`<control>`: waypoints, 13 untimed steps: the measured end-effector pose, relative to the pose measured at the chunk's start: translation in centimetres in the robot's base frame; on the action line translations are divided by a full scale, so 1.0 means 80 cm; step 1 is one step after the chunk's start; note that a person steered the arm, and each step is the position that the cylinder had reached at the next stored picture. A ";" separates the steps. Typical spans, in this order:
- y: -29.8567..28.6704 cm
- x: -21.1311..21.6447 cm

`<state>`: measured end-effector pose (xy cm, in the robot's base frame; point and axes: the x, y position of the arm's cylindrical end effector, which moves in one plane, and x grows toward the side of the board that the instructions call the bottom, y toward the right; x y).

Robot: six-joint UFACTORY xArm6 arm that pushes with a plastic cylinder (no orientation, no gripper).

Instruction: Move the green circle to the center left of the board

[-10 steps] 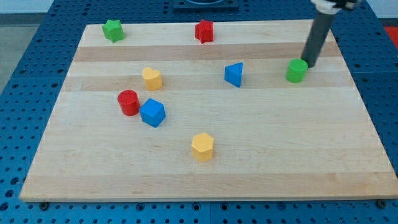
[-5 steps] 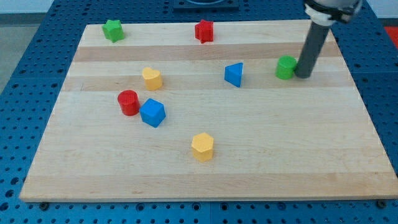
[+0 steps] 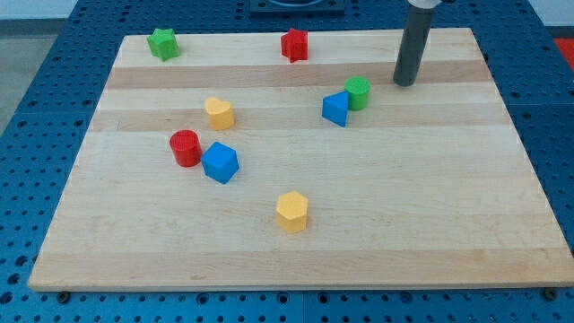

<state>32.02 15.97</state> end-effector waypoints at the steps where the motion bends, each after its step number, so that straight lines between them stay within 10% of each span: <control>1: -0.029 0.008; 6: -0.089 0.051; 11: -0.225 -0.030; 13: -0.175 -0.001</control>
<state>31.97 1.93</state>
